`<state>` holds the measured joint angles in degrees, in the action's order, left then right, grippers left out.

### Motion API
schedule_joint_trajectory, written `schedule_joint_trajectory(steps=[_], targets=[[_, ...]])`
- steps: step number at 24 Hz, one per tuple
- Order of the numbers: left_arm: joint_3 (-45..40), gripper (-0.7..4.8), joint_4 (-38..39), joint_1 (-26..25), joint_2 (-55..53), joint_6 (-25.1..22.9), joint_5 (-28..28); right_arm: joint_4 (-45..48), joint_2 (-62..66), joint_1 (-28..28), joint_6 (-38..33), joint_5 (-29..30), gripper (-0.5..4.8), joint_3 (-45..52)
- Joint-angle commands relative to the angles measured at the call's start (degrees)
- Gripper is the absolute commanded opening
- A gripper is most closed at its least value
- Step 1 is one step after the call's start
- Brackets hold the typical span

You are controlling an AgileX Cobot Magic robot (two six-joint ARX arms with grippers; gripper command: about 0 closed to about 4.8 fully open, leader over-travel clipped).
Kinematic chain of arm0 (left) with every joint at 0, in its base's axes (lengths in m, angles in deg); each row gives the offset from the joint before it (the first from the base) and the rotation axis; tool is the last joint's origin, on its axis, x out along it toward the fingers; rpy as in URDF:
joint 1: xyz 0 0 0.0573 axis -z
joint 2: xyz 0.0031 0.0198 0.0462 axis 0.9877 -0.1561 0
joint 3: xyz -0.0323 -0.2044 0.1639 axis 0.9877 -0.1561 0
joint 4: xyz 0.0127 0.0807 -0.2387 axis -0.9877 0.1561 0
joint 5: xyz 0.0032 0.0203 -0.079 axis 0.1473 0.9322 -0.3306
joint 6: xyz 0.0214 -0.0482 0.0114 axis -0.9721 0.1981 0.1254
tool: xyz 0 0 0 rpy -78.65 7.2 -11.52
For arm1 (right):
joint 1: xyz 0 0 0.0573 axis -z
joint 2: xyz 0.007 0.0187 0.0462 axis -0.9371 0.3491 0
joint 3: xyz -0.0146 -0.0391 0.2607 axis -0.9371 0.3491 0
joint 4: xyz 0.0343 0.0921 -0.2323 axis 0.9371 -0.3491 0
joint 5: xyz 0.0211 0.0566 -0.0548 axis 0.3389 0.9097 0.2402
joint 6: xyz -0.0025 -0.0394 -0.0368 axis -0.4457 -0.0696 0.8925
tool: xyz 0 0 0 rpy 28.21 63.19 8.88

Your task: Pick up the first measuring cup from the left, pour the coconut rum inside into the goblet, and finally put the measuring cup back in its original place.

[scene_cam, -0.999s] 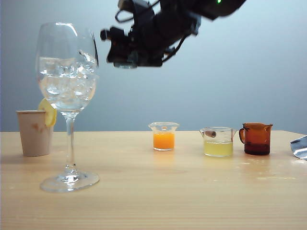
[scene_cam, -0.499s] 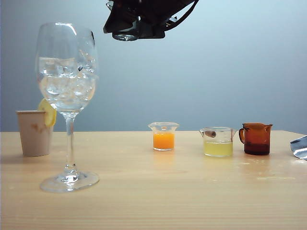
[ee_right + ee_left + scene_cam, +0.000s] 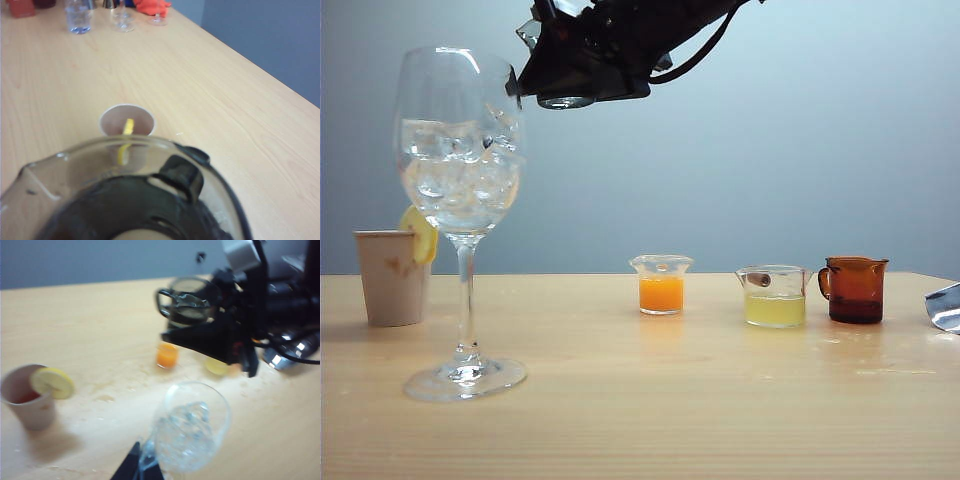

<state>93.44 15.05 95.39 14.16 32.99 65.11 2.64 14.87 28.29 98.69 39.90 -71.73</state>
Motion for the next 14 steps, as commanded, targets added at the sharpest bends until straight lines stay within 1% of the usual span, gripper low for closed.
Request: schedule_joint_trajectory(steps=[1,4,6,7,9,11,14], targets=[[0.20,-0.05,0.15,3.45,-1.53,-0.39,1.66,1.36,-0.48,-0.22,2.58,3.10,1.48,-0.37],[0.20,-0.05,0.11,8.07,-3.13,-0.39,4.76,1.38,-0.48,-0.26,4.13,4.48,1.48,-0.37],[0.17,-0.05,0.04,12.92,-3.69,-0.35,9.03,1.09,-0.50,-0.28,3.87,5.90,1.48,-0.37],[0.17,-0.05,-0.07,14.32,-3.69,-0.24,10.36,0.66,-0.61,-0.28,3.76,6.51,1.48,-0.35],[0.20,-0.05,-0.13,16.90,-3.63,-0.24,12.66,-2.19,-1.68,-0.26,3.52,6.80,1.49,0.07],[0.20,-0.05,-0.15,17.92,-3.63,-0.26,13.62,-2.27,-3.61,-0.26,3.43,6.69,1.49,2.54],[0.17,-0.05,-0.55,17.92,-3.63,-0.44,13.60,0.17,-7.02,-0.17,2.14,5.88,1.49,7.21]])
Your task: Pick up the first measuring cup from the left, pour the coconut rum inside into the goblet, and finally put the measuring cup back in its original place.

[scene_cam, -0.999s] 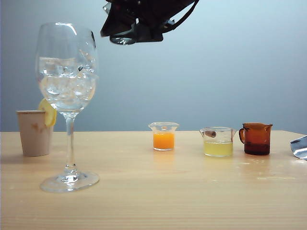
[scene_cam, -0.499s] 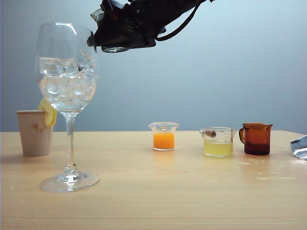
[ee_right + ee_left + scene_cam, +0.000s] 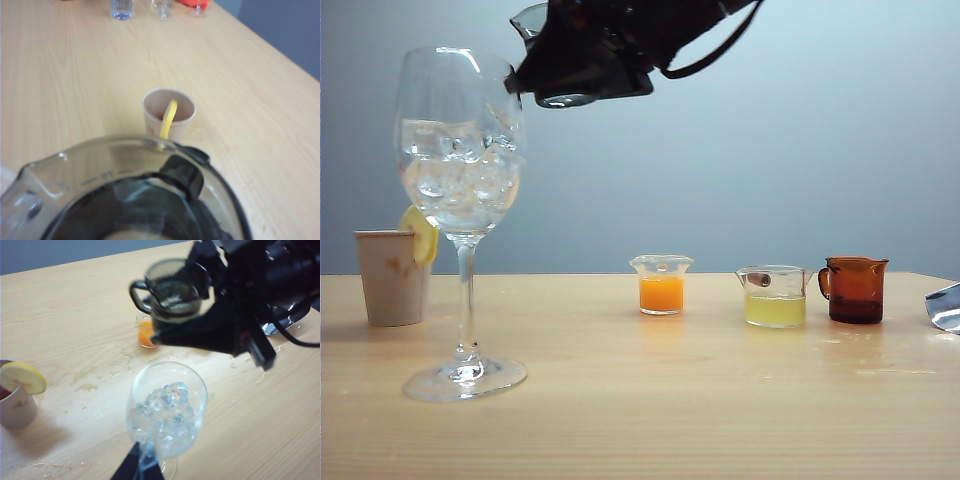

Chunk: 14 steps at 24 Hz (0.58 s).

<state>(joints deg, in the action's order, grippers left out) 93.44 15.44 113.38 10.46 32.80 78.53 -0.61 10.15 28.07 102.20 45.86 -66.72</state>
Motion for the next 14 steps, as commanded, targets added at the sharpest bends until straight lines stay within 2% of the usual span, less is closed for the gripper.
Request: schedule_joint_trajectory(steps=[1,6,11,14], targets=[[0.17,-0.05,-0.94,-0.07,0.07,-0.22,0.17,3.87,-3.72,0.09,-1.55,-0.11,1.49,3.65],[0.15,-0.05,-1.79,-0.02,-0.85,0.44,0.15,3.65,-5.75,-0.52,-1.55,-1.36,1.48,4.46],[0.20,-0.05,-5.99,0.09,-7.67,1.70,-1.42,3.39,-5.75,-0.85,-0.66,-2.32,1.49,4.48],[0.20,-0.05,-6.10,0.09,-7.80,1.68,-1.57,3.39,-5.73,-1.11,2.95,-2.51,1.48,4.48]])
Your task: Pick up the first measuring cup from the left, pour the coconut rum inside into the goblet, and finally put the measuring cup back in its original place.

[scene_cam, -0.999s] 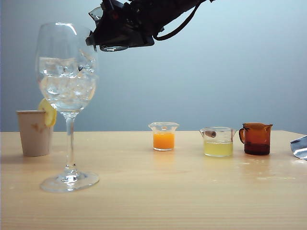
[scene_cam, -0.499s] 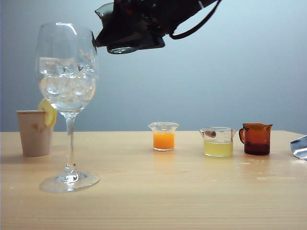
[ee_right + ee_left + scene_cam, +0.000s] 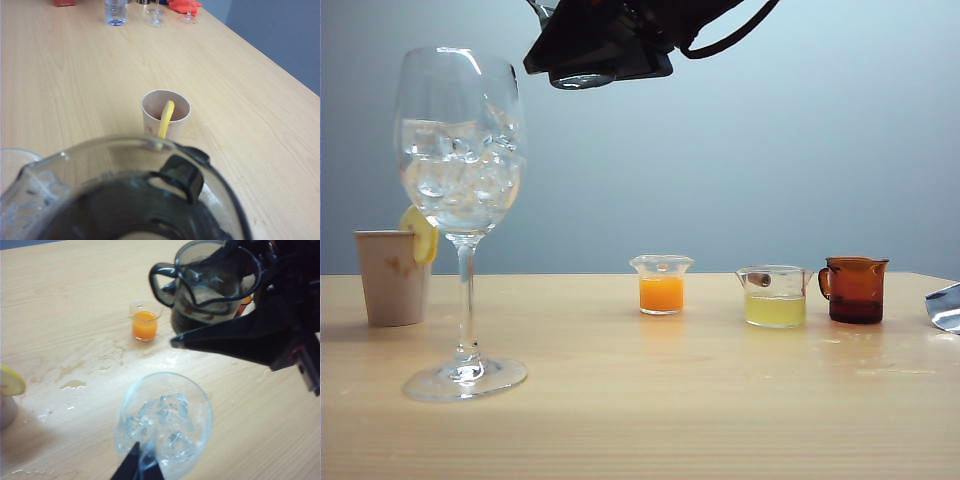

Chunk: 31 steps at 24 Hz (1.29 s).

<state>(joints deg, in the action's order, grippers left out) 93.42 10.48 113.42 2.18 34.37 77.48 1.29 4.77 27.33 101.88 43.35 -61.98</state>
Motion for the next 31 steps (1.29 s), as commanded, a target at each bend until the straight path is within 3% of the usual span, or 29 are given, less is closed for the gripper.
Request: schedule_joint_trajectory(steps=[1,7,18,21,31], targets=[[0.24,-0.05,-0.94,0.15,0.76,0.11,-1.84,1.55,-0.35,-0.39,4.28,-0.17,1.48,-0.28],[0.52,-0.05,7.02,2.12,1.20,0.09,-2.86,1.31,-0.31,-0.37,6.78,-0.96,1.48,-0.28],[0.52,-0.04,6.16,2.08,1.20,-0.09,-2.84,0.48,-0.33,-3.65,9.49,-1.40,1.48,-0.37],[0.52,-0.03,6.01,2.05,1.20,0.02,-1.55,-1.11,-0.33,-4.55,11.43,-5.29,1.48,-0.37],[0.52,-0.03,6.14,2.05,1.20,-0.11,-1.36,-1.16,-0.44,-4.55,14.69,-8.61,1.48,-0.39]])
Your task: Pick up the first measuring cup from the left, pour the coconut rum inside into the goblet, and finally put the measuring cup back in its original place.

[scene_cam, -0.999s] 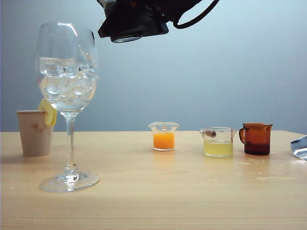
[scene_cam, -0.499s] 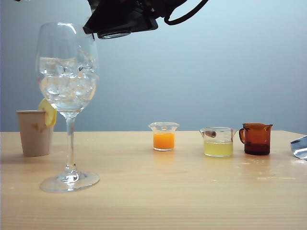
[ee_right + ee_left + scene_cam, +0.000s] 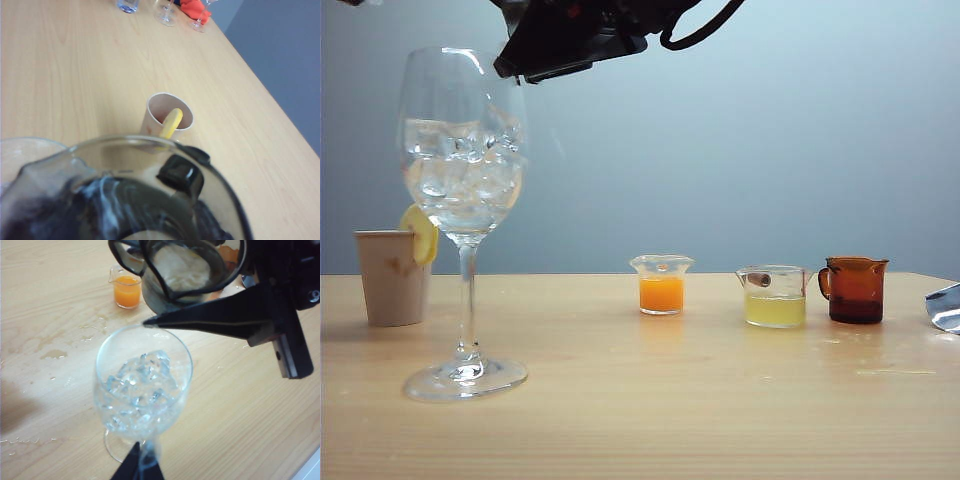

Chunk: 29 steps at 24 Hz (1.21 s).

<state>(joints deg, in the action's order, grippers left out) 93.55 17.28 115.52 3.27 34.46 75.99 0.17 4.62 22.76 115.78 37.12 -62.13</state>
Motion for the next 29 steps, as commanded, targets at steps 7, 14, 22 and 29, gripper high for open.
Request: schedule_joint_trajectory(steps=[7,14,22,29], targets=[[0.39,-0.03,-0.66,-0.04,0.11,-0.20,0.13,-0.26,-1.36,0.00,6.32,-2.54,1.48,-0.24],[0.39,-0.03,-0.66,-0.04,0.11,-0.17,0.13,-0.39,-2.10,-0.07,6.32,-2.51,1.48,-0.85],[0.39,-0.03,-0.66,-0.04,0.11,-0.20,0.13,-1.66,-2.25,-0.09,7.93,-3.78,1.48,-2.62],[0.39,-0.03,-0.66,-0.04,0.11,-0.20,0.13,-3.23,-2.25,-1.22,13.62,-4.28,1.48,-4.42]])
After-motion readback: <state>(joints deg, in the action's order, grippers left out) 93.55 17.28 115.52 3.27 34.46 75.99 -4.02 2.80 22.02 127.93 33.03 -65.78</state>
